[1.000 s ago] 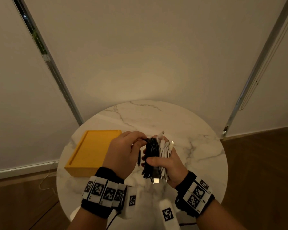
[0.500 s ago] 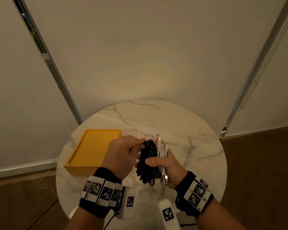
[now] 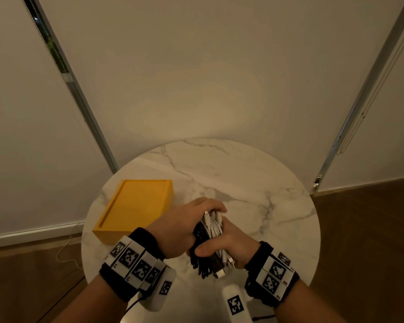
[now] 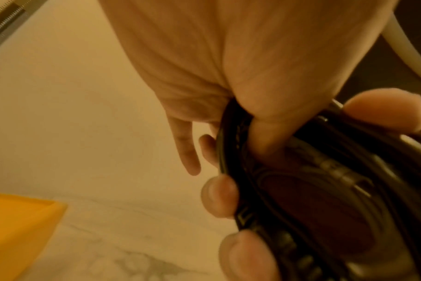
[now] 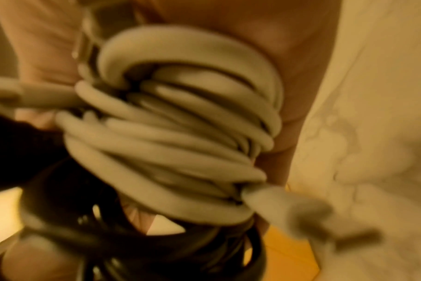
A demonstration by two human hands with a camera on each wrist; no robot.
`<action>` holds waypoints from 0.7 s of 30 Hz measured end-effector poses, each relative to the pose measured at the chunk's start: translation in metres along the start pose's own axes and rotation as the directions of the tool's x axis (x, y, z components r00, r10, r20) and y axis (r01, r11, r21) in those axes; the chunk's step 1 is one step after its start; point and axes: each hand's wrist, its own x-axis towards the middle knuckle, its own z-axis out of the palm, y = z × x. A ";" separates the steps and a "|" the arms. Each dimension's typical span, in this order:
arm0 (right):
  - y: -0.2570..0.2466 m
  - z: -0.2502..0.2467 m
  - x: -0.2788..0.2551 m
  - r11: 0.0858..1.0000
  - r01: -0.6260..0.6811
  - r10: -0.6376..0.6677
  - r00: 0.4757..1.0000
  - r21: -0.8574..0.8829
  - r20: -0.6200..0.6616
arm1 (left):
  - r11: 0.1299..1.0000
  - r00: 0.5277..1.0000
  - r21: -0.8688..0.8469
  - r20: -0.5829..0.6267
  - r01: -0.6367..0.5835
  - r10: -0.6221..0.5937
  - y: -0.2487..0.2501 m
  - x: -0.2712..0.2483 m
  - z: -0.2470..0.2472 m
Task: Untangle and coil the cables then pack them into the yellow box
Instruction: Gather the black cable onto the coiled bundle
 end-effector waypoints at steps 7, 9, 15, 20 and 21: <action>0.003 0.005 0.003 0.999 0.040 -0.038 0.998 0.037 -0.059 | 0.993 0.984 0.013 -0.133 -0.116 0.117 -0.002 -0.002 0.005; 0.003 0.006 0.005 0.998 0.040 -0.036 0.995 0.043 -0.091 | 0.990 0.987 0.054 -0.090 -0.131 0.136 -0.005 0.000 0.004; 0.002 0.006 0.007 0.997 0.030 -0.022 0.994 0.076 -0.106 | 0.993 0.993 0.019 -0.029 -0.114 0.114 -0.012 0.006 0.000; 0.003 0.001 0.005 0.996 0.017 -0.006 0.993 0.090 -0.120 | 0.989 0.995 0.115 0.049 -0.090 0.084 -0.008 0.011 0.000; 0.004 0.001 0.006 0.996 0.009 0.003 0.991 0.091 -0.131 | 0.987 0.995 0.140 0.062 -0.083 0.075 -0.007 0.012 0.001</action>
